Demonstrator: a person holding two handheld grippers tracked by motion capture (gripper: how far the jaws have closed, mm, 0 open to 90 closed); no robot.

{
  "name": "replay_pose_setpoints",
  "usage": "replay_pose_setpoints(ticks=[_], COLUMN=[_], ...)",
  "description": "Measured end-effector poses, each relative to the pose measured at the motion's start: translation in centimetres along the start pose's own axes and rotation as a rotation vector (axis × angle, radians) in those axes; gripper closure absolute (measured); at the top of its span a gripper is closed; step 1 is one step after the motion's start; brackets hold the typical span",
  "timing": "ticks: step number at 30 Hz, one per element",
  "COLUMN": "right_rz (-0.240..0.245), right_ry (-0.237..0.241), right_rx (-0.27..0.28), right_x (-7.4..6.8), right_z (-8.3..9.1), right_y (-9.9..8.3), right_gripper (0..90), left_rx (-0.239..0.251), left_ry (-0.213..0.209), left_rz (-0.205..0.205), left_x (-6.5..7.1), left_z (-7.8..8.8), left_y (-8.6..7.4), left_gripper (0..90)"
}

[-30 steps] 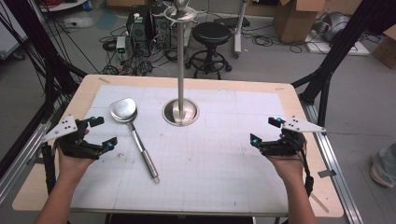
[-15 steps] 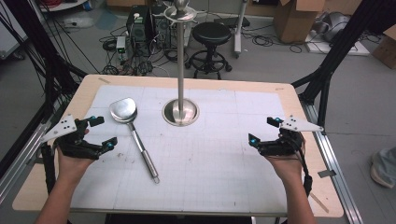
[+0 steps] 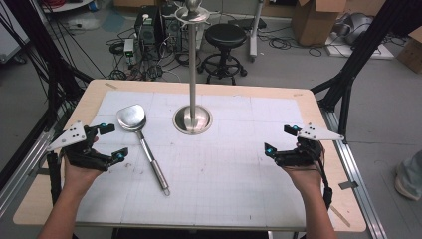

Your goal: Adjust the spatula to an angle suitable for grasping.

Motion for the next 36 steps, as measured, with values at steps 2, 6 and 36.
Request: replay_pose_setpoints(ticks=[2,6,36], right_rz=[-0.002,-0.009,-0.016], right_ry=[0.000,-0.001,-0.002], right_rx=[0.000,0.002,-0.005], right_x=[0.0,0.1,0.2], right_z=[0.0,0.1,0.1], right_y=[0.0,-0.1,-0.3], right_gripper=[0.6,0.6,0.6], left_rx=[-0.003,-0.004,-0.527], left_ry=[-0.001,0.006,-0.148], left_rz=[0.002,0.005,-0.097], left_x=[0.0,0.0,1.5], left_z=[-0.1,0.0,-3.9], left_y=[0.0,0.0,-3.7], left_gripper=[1.7,1.7,89.6])
Point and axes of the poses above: each handheld gripper's, and its own axes: z roughly backward along the jaws, y roughly out of its top, x roughly to its right, the point moved 1 cm from there along -z, roughly forward along the jaws, and after that the axes turned 9 degrees about z, right-handed, at the moved point
